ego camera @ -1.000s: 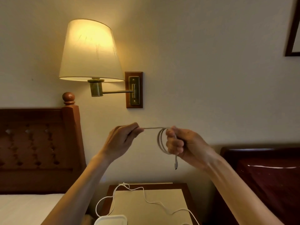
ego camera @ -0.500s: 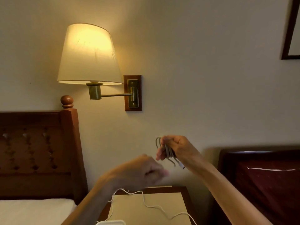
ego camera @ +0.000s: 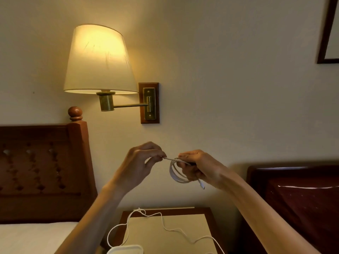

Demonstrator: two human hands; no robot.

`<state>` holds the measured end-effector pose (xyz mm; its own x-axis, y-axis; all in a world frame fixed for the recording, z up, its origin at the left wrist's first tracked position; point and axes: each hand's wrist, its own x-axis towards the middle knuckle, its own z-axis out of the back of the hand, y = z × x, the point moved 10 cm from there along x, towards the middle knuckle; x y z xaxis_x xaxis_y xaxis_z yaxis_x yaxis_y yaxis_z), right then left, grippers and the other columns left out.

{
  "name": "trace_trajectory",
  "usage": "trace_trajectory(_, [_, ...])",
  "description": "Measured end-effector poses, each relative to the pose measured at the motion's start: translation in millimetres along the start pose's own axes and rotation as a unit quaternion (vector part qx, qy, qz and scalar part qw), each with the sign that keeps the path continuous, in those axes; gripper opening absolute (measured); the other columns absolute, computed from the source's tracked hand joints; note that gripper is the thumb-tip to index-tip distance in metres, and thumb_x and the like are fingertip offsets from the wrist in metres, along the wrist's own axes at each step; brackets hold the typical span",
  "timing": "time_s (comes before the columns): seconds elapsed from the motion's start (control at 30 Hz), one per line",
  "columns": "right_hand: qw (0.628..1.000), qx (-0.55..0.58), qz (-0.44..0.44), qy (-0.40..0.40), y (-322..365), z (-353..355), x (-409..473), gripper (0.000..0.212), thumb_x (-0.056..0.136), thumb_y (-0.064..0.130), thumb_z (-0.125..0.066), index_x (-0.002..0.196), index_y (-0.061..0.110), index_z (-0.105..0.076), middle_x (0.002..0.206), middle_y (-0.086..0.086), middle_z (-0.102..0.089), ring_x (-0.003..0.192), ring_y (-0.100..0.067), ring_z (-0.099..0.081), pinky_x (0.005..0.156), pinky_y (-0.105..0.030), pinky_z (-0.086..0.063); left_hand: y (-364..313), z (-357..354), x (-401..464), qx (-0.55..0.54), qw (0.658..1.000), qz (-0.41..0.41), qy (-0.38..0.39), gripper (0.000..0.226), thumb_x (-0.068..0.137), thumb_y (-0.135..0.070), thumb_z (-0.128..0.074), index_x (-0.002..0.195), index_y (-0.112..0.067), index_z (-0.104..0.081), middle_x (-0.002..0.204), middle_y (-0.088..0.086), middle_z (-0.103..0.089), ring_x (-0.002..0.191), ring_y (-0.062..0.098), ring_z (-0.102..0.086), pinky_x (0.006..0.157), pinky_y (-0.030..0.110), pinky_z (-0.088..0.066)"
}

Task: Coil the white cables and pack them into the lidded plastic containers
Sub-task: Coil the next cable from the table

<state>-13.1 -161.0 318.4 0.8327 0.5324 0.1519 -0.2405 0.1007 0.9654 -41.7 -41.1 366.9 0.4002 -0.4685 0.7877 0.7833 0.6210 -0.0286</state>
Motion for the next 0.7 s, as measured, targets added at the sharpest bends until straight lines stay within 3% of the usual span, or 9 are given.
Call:
trace_trajectory(0.07, [0.997, 0.069, -0.008, 0.024, -0.5, -6.6, 1.4, 0.044, 0.105, 0.017, -0.028, 0.068, 0.013, -0.052, 0.057, 0.001, -0.030, 0.051, -0.012, -0.024, 0.051, -0.026, -0.022, 7.1, 0.5, -3.7, -0.048, 0.996, 0.062, -0.052, 0.021, 0.085, 0.000, -0.067, 0.101, -0.011, -0.074, 0.094, -0.005, -0.071, 0.085, 0.001, -0.066, 0.077, 0.010, -0.050])
trace_trajectory(0.13, [0.993, 0.113, -0.013, 0.032, -0.5, -9.7, 2.7, 0.044, 0.105, 0.017, -0.026, 0.069, 0.013, -0.050, 0.058, 0.000, -0.027, 0.053, -0.014, -0.021, 0.052, -0.028, -0.020, 22.6, -5.5, -10.3, -0.189, 0.963, 0.175, -0.085, 0.023, 0.086, 0.005, -0.062, 0.102, -0.007, -0.073, 0.091, -0.003, -0.074, 0.084, 0.006, -0.070, 0.077, 0.015, -0.054])
trace_trajectory(0.23, [0.988, 0.149, -0.017, 0.037, 0.0, -11.9, 5.3, 0.042, 0.105, 0.018, -0.024, 0.071, 0.012, -0.048, 0.061, -0.001, -0.022, 0.055, -0.016, -0.015, 0.052, -0.027, -0.021, 40.0, -27.7, -21.5, -0.389, 0.858, 0.325, -0.081, 0.021, 0.090, 0.004, -0.057, 0.103, -0.004, -0.072, 0.092, 0.007, -0.075, 0.088, 0.019, -0.071, 0.077, 0.025, -0.057])
trace_trajectory(0.4, [0.987, 0.163, -0.010, 0.010, 2.4, -6.4, 11.1, 0.042, 0.106, 0.020, -0.025, 0.072, 0.012, -0.048, 0.059, 0.000, -0.022, 0.051, -0.013, -0.019, 0.050, -0.025, -0.024, 28.6, -73.3, -35.8, -0.645, 0.636, 0.421, 0.037, 0.017, 0.087, -0.004, -0.057, 0.097, 0.000, -0.070, 0.088, 0.016, -0.066, 0.083, 0.025, -0.065, 0.085, 0.039, -0.056])
trace_trajectory(0.5, [0.991, 0.132, -0.008, -0.026, 1.5, 0.0, 14.1, 0.043, 0.106, 0.020, -0.025, 0.072, 0.012, -0.048, 0.056, 0.001, -0.027, 0.050, -0.012, -0.022, 0.050, -0.025, -0.026, 21.5, -82.2, -37.1, -0.689, 0.593, 0.415, 0.038, 0.027, 0.094, -0.021, -0.055, 0.105, 0.002, -0.064, 0.088, 0.014, -0.060, 0.093, 0.031, -0.058, 0.103, 0.052, -0.044])
trace_trajectory(0.53, [0.992, 0.120, -0.009, -0.032, 0.4, 0.8, 14.9, 0.043, 0.106, 0.021, -0.024, 0.072, 0.012, -0.048, 0.055, 0.002, -0.029, 0.051, -0.012, -0.023, 0.051, -0.024, -0.027, 22.0, -82.5, -38.4, -0.677, 0.605, 0.419, 0.028, 0.038, 0.094, -0.030, -0.056, 0.111, 0.004, -0.062, 0.089, 0.015, -0.058, 0.097, 0.033, -0.057, 0.103, 0.052, -0.044])
trace_trajectory(0.57, [0.993, 0.111, -0.009, -0.035, -0.6, 0.4, 15.8, 0.042, 0.107, 0.021, -0.025, 0.073, 0.012, -0.048, 0.055, 0.002, -0.030, 0.051, -0.011, -0.024, 0.051, -0.024, -0.028, 21.1, -78.1, -36.4, -0.642, 0.648, 0.410, 0.023, 0.042, 0.092, -0.034, -0.058, 0.112, 0.003, -0.063, 0.090, 0.015, -0.058, 0.097, 0.032, -0.057, 0.101, 0.048, -0.047])
trace_trajectory(0.63, [0.994, 0.104, -0.006, -0.044, -2.1, -1.3, 17.3, 0.041, 0.107, 0.022, -0.025, 0.074, 0.011, -0.048, 0.055, 0.002, -0.031, 0.050, -0.011, -0.025, 0.050, -0.023, -0.029, 17.7, -62.4, -27.5, -0.495, 0.788, 0.367, 0.012, 0.021, 0.091, -0.026, -0.062, 0.103, -0.012, -0.072, 0.088, 0.012, -0.065, 0.091, 0.027, -0.060, 0.091, 0.039, -0.050])
trace_trajectory(0.7, [0.993, 0.097, 0.003, -0.061, -1.2, -0.8, 19.4, 0.042, 0.107, 0.022, -0.025, 0.074, 0.010, -0.048, 0.055, 0.002, -0.030, 0.050, -0.011, -0.025, 0.050, -0.023, -0.029, 15.8, -42.4, -20.4, -0.321, 0.893, 0.315, -0.025, 0.013, 0.093, -0.019, -0.061, 0.095, -0.022, -0.074, 0.084, 0.003, -0.070, 0.083, 0.016, -0.063, 0.075, 0.030, -0.049])
